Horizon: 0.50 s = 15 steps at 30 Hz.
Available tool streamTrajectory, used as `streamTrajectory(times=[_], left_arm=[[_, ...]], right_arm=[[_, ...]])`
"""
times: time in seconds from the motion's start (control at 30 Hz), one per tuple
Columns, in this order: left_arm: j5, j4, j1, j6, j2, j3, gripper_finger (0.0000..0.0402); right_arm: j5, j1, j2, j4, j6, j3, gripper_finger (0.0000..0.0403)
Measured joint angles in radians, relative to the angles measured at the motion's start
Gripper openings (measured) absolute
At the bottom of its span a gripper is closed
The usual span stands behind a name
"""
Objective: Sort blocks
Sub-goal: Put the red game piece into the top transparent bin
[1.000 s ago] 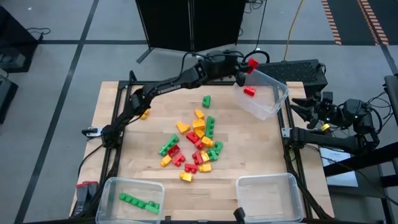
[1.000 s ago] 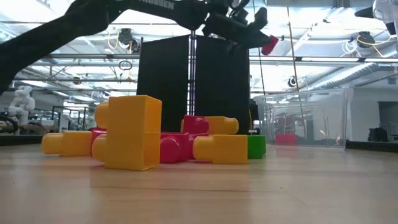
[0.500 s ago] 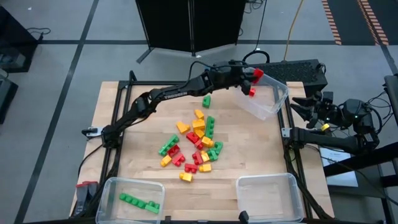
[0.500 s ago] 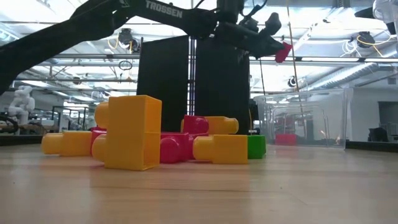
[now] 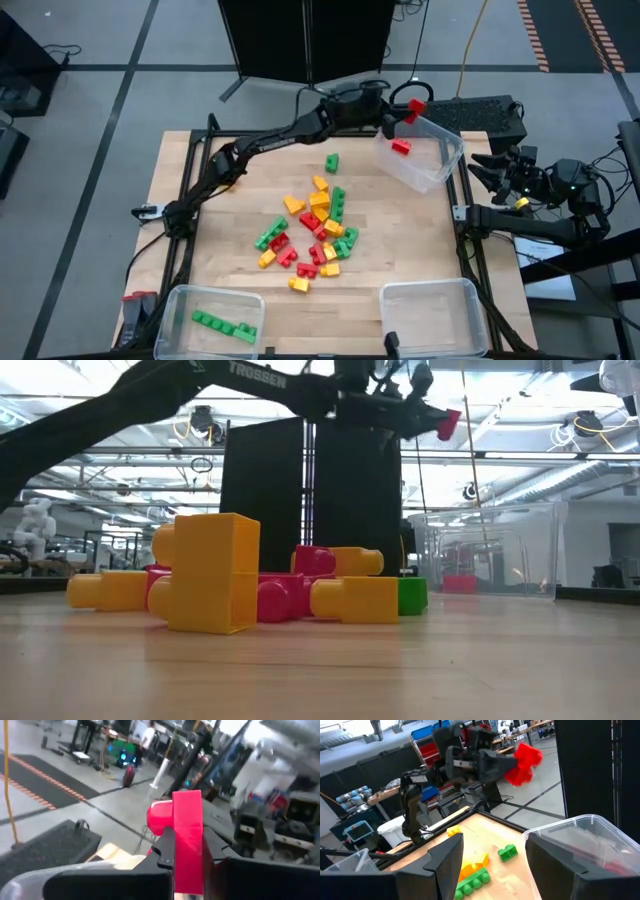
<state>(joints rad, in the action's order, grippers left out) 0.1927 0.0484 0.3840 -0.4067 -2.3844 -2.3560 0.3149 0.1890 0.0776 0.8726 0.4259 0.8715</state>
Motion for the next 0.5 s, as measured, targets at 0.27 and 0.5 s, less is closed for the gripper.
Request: streamTrajectory(times=[0.27,0.5], left_arm=[[0.036,-0.355,0.068,0.271,0.050,0.001,0.0012],[0.045,-0.410,0.074,0.461,0.042,0.000,0.0012]], right_arm=[[-0.001,0.000,0.000,0.001,0.000,0.000,0.0208],[0.002,0.000,0.000,0.001,-0.003,0.000,0.0208]])
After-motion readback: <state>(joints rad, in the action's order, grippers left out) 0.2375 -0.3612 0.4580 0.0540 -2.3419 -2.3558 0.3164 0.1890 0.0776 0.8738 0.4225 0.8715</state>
